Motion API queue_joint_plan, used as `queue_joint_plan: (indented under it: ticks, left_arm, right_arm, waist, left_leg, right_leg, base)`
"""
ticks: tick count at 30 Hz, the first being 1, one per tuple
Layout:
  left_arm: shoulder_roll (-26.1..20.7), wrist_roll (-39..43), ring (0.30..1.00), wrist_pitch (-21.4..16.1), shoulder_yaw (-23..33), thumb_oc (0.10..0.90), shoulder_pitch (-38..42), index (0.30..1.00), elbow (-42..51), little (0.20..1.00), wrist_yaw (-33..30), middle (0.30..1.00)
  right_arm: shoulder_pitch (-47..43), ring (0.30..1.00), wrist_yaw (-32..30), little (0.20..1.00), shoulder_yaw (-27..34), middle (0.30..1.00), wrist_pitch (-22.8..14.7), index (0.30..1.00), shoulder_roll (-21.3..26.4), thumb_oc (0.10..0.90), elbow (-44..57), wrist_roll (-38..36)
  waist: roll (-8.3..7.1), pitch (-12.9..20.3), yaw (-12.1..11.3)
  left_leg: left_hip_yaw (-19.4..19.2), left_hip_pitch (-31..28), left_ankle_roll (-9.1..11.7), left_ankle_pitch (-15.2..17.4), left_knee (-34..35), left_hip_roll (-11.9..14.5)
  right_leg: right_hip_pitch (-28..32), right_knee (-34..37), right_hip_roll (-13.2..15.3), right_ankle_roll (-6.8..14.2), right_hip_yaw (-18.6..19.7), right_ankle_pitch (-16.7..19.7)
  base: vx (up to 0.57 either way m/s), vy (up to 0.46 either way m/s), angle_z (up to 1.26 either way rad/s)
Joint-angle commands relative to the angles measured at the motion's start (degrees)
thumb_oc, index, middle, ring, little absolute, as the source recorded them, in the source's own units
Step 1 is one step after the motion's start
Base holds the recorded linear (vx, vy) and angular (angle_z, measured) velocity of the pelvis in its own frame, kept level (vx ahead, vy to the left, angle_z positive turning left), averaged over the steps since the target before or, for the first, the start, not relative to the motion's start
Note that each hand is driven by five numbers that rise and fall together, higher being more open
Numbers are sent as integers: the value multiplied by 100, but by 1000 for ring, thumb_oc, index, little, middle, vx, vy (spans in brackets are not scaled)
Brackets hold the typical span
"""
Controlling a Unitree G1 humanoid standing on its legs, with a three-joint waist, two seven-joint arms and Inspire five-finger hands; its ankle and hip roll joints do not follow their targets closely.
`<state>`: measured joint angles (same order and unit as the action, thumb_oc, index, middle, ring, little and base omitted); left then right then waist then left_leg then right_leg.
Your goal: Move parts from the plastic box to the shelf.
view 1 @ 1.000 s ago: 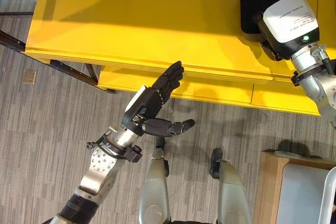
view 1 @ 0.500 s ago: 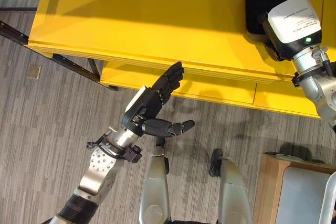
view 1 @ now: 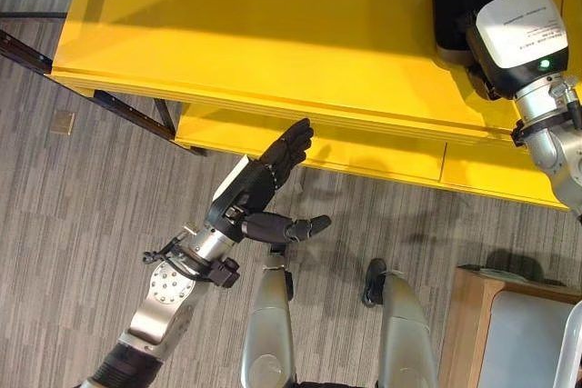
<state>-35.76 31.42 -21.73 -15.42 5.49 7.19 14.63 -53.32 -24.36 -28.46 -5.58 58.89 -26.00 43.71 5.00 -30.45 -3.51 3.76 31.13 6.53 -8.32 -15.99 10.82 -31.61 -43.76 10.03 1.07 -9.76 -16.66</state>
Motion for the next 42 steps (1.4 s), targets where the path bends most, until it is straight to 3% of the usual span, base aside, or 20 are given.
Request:
queue_joint_plan:
  ticks: [1,19,20,21,22,23,24,26,27,42]
  left_arm:
    - [-50,253,1000,-675,316,900,98,1000,706,1000,196,1000]
    - [-94,308,1000,-754,327,900,53,1000,706,1000,249,1000]
    - [-95,308,1000,-749,324,900,56,1000,712,1000,236,1000]
    - [-100,316,1000,-736,305,900,79,1000,701,1000,183,1000]
    - [-105,305,1000,-742,297,900,91,1000,693,1000,181,1000]
    - [-95,290,1000,-741,293,900,106,1000,685,1000,184,1000]
    - [-90,293,1000,-742,298,900,100,1000,689,1000,188,1000]
    - [-77,283,1000,-757,296,900,87,1000,675,1000,193,1000]
    - [-67,257,1000,-764,288,900,87,1000,687,1000,183,1000]
    - [-9,316,1000,-814,285,900,137,1000,723,1000,121,1000]
  right_arm:
    - [-1463,300,-653,300,275,300,320,300,332,400,-102,-358]
    - [-1565,316,-640,316,211,316,461,316,346,412,-164,-503]
    - [-1563,360,-647,360,215,360,455,360,338,443,-178,-500]
    - [-1563,558,-653,558,228,558,406,558,309,584,-239,-485]
    - [-1584,514,-600,514,210,514,381,514,296,553,-256,-483]
    - [-1615,396,-565,396,173,396,351,396,277,469,-278,-433]
    - [-1628,421,-544,421,153,421,325,421,266,486,-283,-399]
    - [-1629,607,-518,607,128,607,311,607,268,620,-274,-424]
    - [-1618,1000,-554,1000,102,1000,325,1000,258,900,-230,-448]
    - [-1384,1000,-446,1000,144,1000,75,1000,23,900,-59,-291]
  waist:
    - [23,188,-19]
    - [46,194,-39]
    - [48,193,-38]
    - [51,195,-41]
    - [51,197,-45]
    - [54,191,-50]
    - [57,187,-54]
    - [58,188,-53]
    - [58,183,-46]
    - [73,192,-12]
  left_leg:
    - [-319,-385,-208,559,-216,-43]
    - [-294,-326,-201,522,-191,-40]
    - [-294,-327,-202,526,-193,-41]
    - [-289,-329,-203,533,-199,-46]
    - [-290,-326,-205,534,-200,-49]
    - [-289,-316,-207,531,-204,-51]
    - [-288,-311,-206,530,-204,-53]
    - [-289,-306,-207,529,-205,-53]
    - [-299,-309,-211,530,-202,-52]
    - [-346,-392,-224,564,-164,-58]
  right_leg:
    - [67,-589,-254,-117,218,-534]
    - [-48,-690,-195,-116,200,-561]
    - [-47,-692,-193,-116,198,-562]
    - [-37,-691,-186,-112,193,-564]
    - [-39,-691,-185,-111,197,-565]
    - [-48,-695,-185,-112,201,-563]
    - [-53,-695,-185,-113,202,-562]
    - [-55,-692,-185,-115,202,-560]
    - [-62,-682,-184,-115,208,-551]
    - [30,-531,-163,-76,262,-487]
  base:
    - [4,-20,6]
    - [-3,-2,1]
    - [0,0,0]
    - [0,0,0]
    - [0,0,0]
    - [0,0,0]
    - [0,0,0]
    - [0,0,0]
    - [0,0,0]
    - [0,0,0]
